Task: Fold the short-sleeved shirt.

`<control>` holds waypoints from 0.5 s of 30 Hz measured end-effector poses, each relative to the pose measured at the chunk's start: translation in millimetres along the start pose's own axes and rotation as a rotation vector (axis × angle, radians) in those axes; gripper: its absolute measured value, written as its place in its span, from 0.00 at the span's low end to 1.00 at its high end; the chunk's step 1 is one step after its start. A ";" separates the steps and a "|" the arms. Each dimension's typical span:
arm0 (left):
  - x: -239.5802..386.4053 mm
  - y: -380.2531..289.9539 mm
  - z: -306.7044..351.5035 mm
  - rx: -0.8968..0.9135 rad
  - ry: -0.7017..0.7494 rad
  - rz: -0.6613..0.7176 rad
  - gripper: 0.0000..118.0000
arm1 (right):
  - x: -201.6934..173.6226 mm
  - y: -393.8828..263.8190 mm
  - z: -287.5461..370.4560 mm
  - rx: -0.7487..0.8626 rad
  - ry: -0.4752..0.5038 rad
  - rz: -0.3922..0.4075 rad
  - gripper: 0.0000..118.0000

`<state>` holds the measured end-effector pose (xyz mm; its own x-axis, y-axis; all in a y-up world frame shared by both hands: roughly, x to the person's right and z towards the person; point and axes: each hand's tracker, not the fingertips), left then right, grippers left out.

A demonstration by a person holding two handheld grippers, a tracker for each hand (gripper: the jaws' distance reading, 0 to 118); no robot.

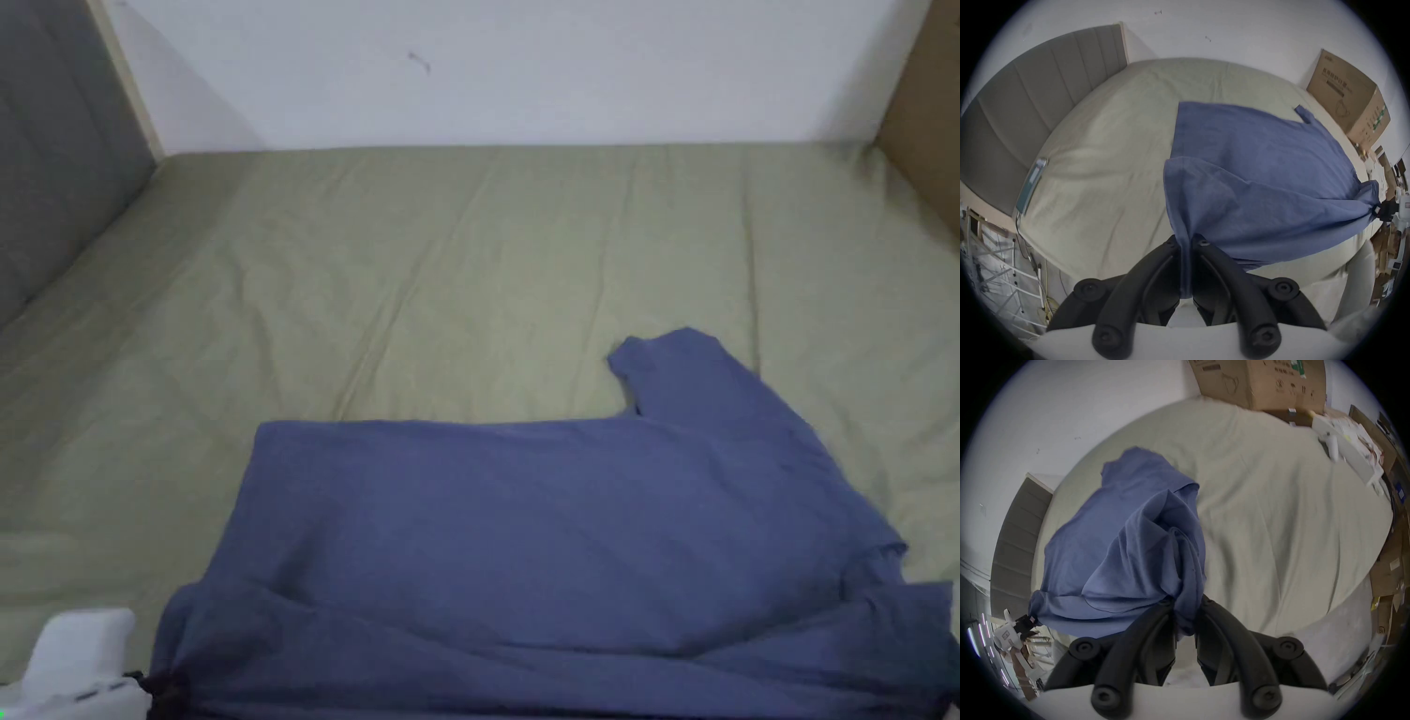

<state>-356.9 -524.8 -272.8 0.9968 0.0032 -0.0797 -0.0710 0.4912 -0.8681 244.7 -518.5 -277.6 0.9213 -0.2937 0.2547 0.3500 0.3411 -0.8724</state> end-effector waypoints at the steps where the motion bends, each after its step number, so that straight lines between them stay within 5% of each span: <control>1: -2.3 -9.0 -6.1 -0.012 -0.002 -0.010 0.22 | 3.0 -11.0 -7.4 -0.036 -0.003 0.021 0.36; 2: -3.4 -16.4 -10.7 -0.039 -0.001 -0.012 0.47 | 3.4 -19.5 -12.7 -0.067 -0.031 0.027 0.59; 3: -3.5 -19.4 -12.2 -0.054 0.040 -0.004 0.72 | 2.5 -24.3 -16.2 -0.072 -0.087 0.030 0.65; 6: -6.0 -18.8 1.1 0.018 0.014 0.047 0.87 | -1.2 -31.9 -1.1 -0.012 -0.102 0.055 0.73; 9: -6.5 -0.5 19.4 0.083 -0.019 0.103 0.86 | -12.5 -19.4 28.4 0.065 -0.062 0.059 0.73; 10: -2.0 6.9 27.2 0.109 -0.040 0.105 0.79 | -19.4 -14.8 41.0 0.121 -0.039 0.084 0.72; 12: 4.8 22.5 33.1 0.184 -0.050 0.087 0.35 | -35.1 0.3 58.2 0.213 -0.048 0.147 0.61; 13: 8.5 31.3 29.7 0.189 -0.038 0.087 0.03 | -45.6 7.5 64.8 0.260 -0.081 0.174 0.24; 14: 17.4 37.4 28.0 0.197 -0.015 0.081 0.03 | -53.2 14.6 65.7 0.294 -0.089 0.187 0.02; 15: 20.2 43.1 24.5 0.201 -0.029 0.089 0.01 | -57.1 23.4 62.4 0.311 -0.075 0.185 0.02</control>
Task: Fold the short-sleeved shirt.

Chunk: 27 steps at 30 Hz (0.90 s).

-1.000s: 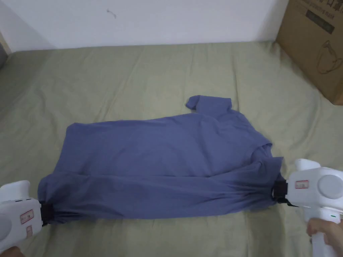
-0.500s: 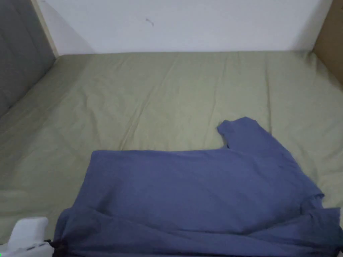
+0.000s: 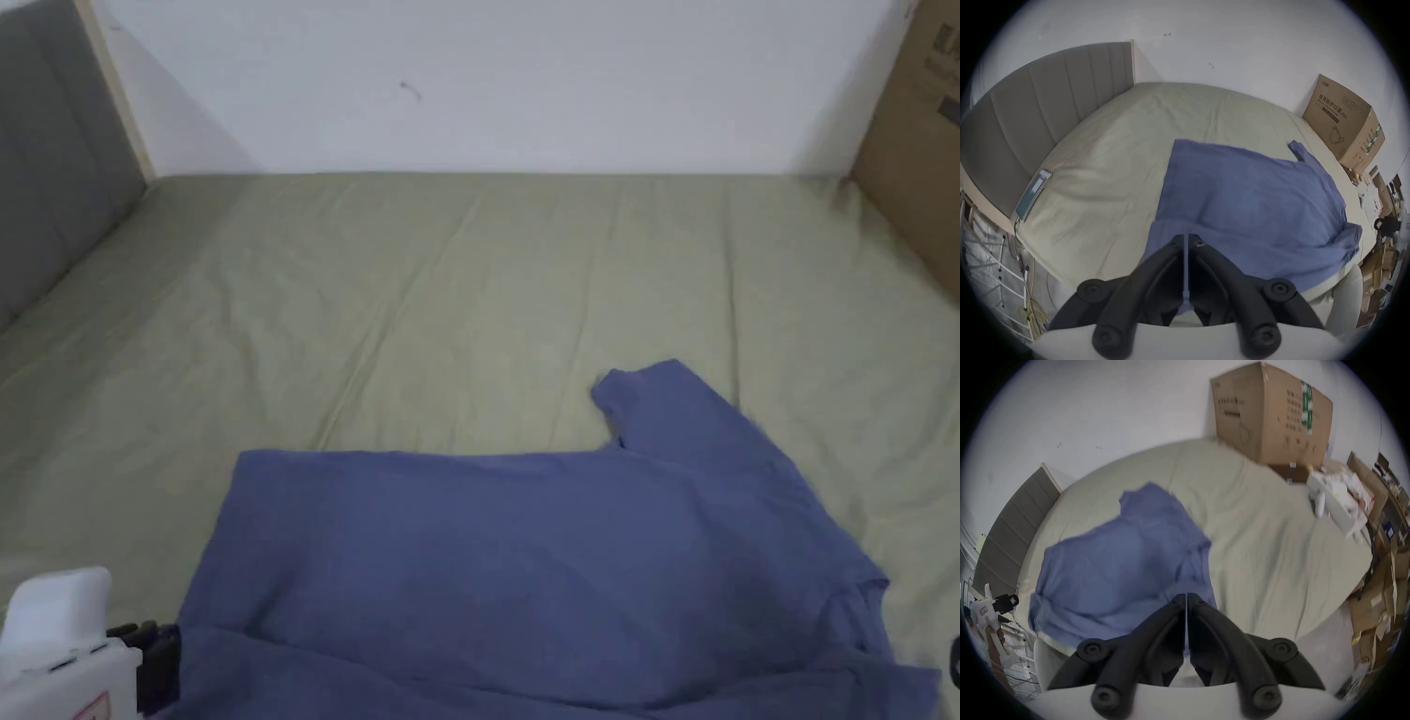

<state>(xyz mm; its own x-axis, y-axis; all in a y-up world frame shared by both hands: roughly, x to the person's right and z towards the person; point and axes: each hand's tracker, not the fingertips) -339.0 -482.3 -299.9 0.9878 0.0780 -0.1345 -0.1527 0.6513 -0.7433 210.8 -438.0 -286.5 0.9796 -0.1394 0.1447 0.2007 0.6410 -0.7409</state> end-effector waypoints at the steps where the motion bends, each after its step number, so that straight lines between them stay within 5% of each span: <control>1: 2.5 5.8 -6.9 -0.005 -0.031 0.007 0.00 | -2.5 9.2 -7.0 -0.004 0.034 -0.012 0.02; 6: 17.4 21.5 -40.2 -0.020 -0.063 0.046 0.00 | -5.0 52.3 -69.3 -0.055 0.104 -0.089 0.00; 8: 24.3 29.7 -50.5 -0.022 -0.060 0.023 0.00 | -5.5 82.1 -106.0 -0.080 0.139 -0.047 0.06; 9: 24.2 34.0 -55.2 -0.023 -0.063 0.023 0.00 | -6.8 97.5 -125.7 -0.110 0.166 -0.037 0.27; 10: 23.3 38.0 -59.7 -0.022 -0.070 0.028 0.00 | -8.0 113.0 -148.2 -0.138 0.173 -0.028 0.68; 11: 24.4 41.5 -64.9 -0.021 -0.078 0.033 0.00 | -8.2 126.5 -174.6 -0.145 0.170 -0.033 0.90; 15: 24.9 49.9 -79.5 -0.032 -0.074 0.030 0.00 | -8.1 158.9 -268.2 -0.218 0.038 -0.014 0.92; 22: 14.2 52.8 -95.1 -0.057 -0.068 0.020 0.04 | -17.4 160.5 -336.5 -0.350 -0.048 0.062 0.83; 23: 12.7 56.5 -98.3 -0.055 -0.072 0.024 0.20 | -18.9 164.7 -327.9 -0.343 -0.056 0.090 0.77; 24: 9.4 60.4 -103.0 -0.060 -0.075 0.031 0.46 | -20.4 167.1 -320.2 -0.309 -0.085 0.126 0.63; 25: 7.0 66.3 -111.0 -0.073 -0.076 0.041 0.81 | -18.5 171.0 -312.8 -0.292 -0.055 0.139 0.32; 26: 6.0 73.4 -118.6 -0.078 -0.073 0.038 0.96 | -16.3 174.4 -308.5 -0.289 -0.014 0.132 0.03; 27: 5.5 81.6 -124.1 -0.056 -0.078 0.036 0.98 | -15.7 176.3 -306.5 -0.303 0.025 0.094 0.01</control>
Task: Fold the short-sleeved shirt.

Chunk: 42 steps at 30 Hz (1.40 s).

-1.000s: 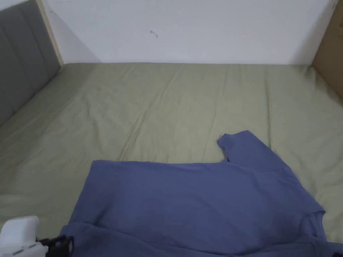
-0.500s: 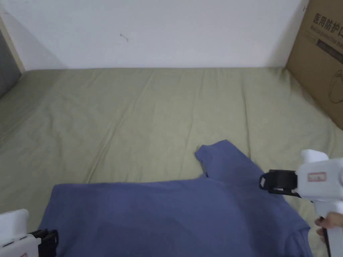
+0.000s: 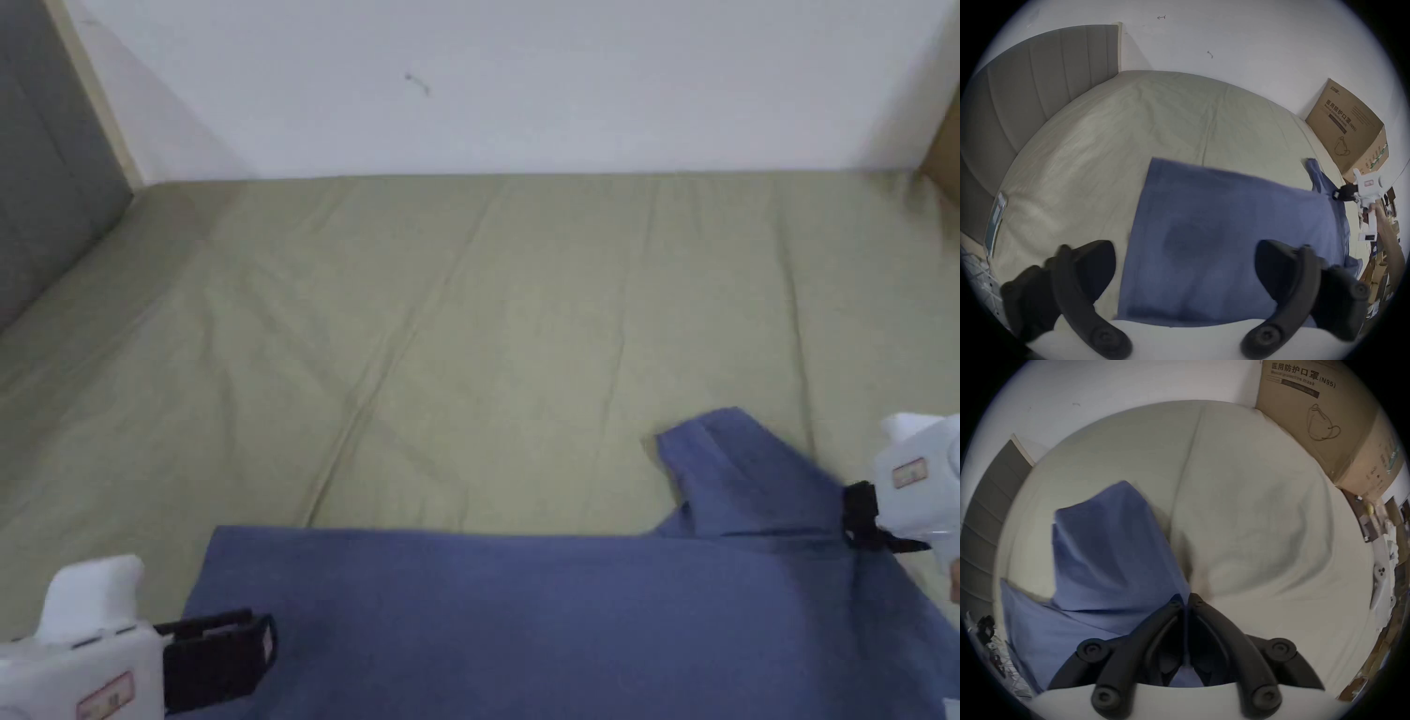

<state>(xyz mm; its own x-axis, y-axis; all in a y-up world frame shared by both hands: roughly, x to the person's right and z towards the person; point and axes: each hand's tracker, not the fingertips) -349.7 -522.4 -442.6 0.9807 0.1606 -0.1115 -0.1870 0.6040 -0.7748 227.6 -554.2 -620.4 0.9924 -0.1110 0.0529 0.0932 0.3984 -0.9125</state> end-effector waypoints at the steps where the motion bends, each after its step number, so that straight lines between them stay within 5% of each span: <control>1: -2.3 10.3 -7.2 0.038 -0.007 0.001 0.97 | -6.2 -3.0 5.6 -0.019 -0.021 -0.008 0.01; 9: -12.1 76.2 -113.2 -0.079 0.010 0.053 0.94 | -14.0 -14.0 2.3 -0.024 -0.042 -0.024 0.01; 11: -16.9 73.5 -139.1 -0.163 0.038 0.035 0.77 | -14.8 -14.3 1.8 -0.022 -0.044 -0.030 0.01; 13: -12.2 65.9 -135.5 -0.254 0.157 -0.013 0.73 | -15.6 -13.1 1.7 -0.025 -0.045 -0.035 0.01; 14: -4.1 72.1 -132.1 -0.151 0.085 -0.027 0.66 | -16.8 -12.8 2.6 -0.025 -0.048 -0.037 0.01; 16: 1.1 73.2 -124.5 -0.139 0.098 -0.086 0.42 | -19.0 -12.4 7.0 -0.021 -0.050 -0.026 0.01; 18: -0.3 76.1 -118.2 -0.138 0.101 -0.088 0.09 | -17.3 -10.2 16.9 -0.013 -0.037 -0.033 0.01; 19: -2.3 79.2 -113.7 -0.140 0.081 -0.088 0.03 | -16.0 -9.8 26.7 0.006 -0.013 -0.047 0.01; 22: -1.3 82.1 -89.7 -0.121 0.029 -0.052 0.03 | -9.5 -9.9 64.6 0.061 0.047 -0.086 0.01; 32: -6.7 43.0 72.2 0.042 -0.062 -0.108 0.03 | 9.2 -99.7 207.1 0.161 0.098 0.016 0.01; 37: -26.4 -31.1 104.8 -0.021 -0.063 -0.079 0.03 | 18.4 -197.3 211.5 0.038 0.103 0.021 0.01; 41: -42.1 -96.4 96.7 -0.142 -0.069 -0.038 0.04 | 29.1 -265.3 176.9 -0.080 0.098 -0.052 0.01; 42: -45.1 -110.0 94.2 -0.163 -0.062 -0.020 0.08 | 29.9 -278.0 166.5 -0.100 0.071 -0.072 0.08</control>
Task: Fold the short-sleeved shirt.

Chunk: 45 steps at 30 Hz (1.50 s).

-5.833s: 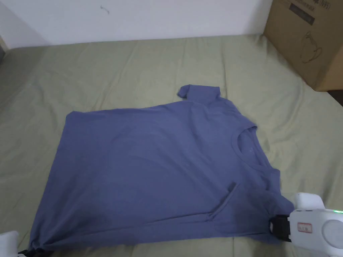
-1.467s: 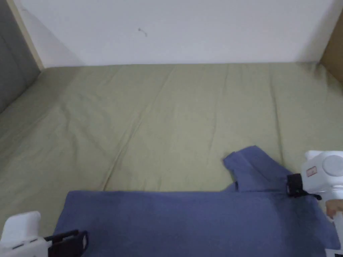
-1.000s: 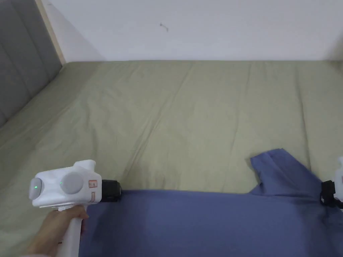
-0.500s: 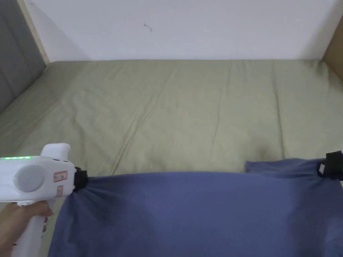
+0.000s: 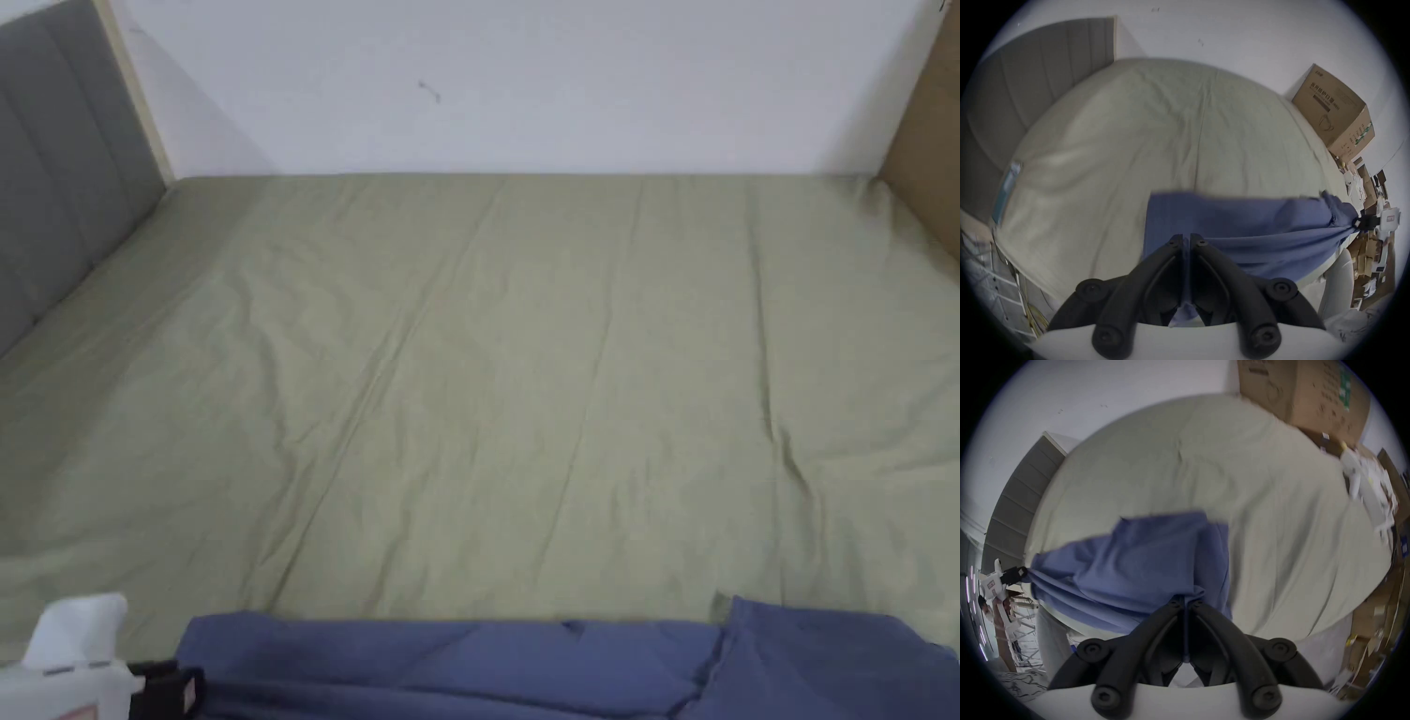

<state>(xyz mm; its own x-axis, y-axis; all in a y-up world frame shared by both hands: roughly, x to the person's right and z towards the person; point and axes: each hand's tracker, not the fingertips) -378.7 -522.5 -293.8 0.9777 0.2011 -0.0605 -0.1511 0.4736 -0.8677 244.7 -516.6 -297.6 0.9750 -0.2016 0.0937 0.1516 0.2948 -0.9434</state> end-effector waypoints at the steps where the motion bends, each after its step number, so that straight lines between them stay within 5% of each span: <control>1: -2.3 -10.1 -1.9 -0.019 -0.013 0.013 0.29 | 0.3 -9.3 -7.1 -0.014 -0.016 -0.012 0.34; 3: -13.6 -20.1 -5.5 -0.009 0.039 0.039 0.83 | -4.0 -21.6 -7.8 -0.007 -0.030 0.020 0.71; 4: -17.1 -22.7 -2.0 -0.012 0.053 0.037 0.98 | -8.8 -23.9 -0.5 0.012 -0.054 0.045 0.73; 9: -33.6 -21.4 43.9 0.149 -0.002 0.180 0.91 | -38.9 -12.1 54.2 0.220 -0.089 0.104 0.72; 11: -30.0 -21.0 58.2 0.186 -0.038 0.218 0.89 | -56.6 -7.5 69.4 0.320 -0.033 0.124 0.72; 12: -30.9 -23.4 61.5 0.205 -0.068 0.213 0.79 | -68.4 -5.4 72.9 0.357 0.003 0.128 0.70; 13: -31.1 -26.3 61.6 0.211 -0.069 0.216 0.51 | -82.4 -3.3 73.5 0.383 0.029 0.139 0.54; 15: -28.8 -31.6 54.2 0.209 -0.052 0.230 0.04 | -109.5 -2.7 61.1 0.408 0.037 0.126 0.00; 18: -29.0 -42.0 46.6 0.183 -0.066 0.234 0.01 | -149.4 -2.2 36.4 0.372 0.132 0.160 0.00; 21: -44.3 -50.4 40.0 0.217 -0.129 0.327 0.04 | -180.6 -4.4 13.8 0.326 0.205 0.218 0.00; 24: -65.4 -54.3 27.0 0.243 -0.218 0.518 0.61 | -206.5 -8.7 2.2 0.274 0.239 0.279 0.00; 28: -91.2 -58.9 -12.3 0.171 -0.437 0.674 0.91 | -218.3 -12.1 -9.2 0.227 0.226 0.310 0.00; 36: -103.3 -66.6 -33.1 0.198 -0.511 0.773 0.93 | -207.8 -11.4 -14.9 0.173 0.207 0.249 0.00; 37: -103.5 -64.4 -35.4 0.195 -0.522 0.783 0.88 | -206.4 -10.9 -17.0 0.168 0.201 0.248 0.00; 38: -98.5 -62.9 -36.0 0.190 -0.521 0.784 0.68 | -205.4 -10.4 -19.0 0.163 0.196 0.245 0.00; 39: -94.5 -60.2 -36.2 0.184 -0.514 0.778 0.18 | -206.6 -10.8 -20.2 0.158 0.191 0.241 0.00; 40: -91.7 -57.7 -39.4 0.159 -0.484 0.760 0.06 | -205.8 -11.1 -20.9 0.155 0.191 0.234 0.00; 42: -86.2 -57.7 -61.9 0.047 -0.395 0.782 0.08 | -203.1 -11.9 -21.2 0.154 0.202 0.221 0.00; 45: -86.8 -52.3 -43.3 0.153 -0.441 0.876 0.08 | -198.4 -13.3 -16.0 0.159 0.195 0.211 0.00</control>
<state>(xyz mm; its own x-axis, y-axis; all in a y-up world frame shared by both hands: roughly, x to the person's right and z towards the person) -449.3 -601.9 -264.5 0.3749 0.8192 -0.4341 -0.8419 0.1048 -0.5293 46.7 -495.4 -308.8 0.9405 -0.2909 -0.1756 -0.0119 0.4882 -0.8727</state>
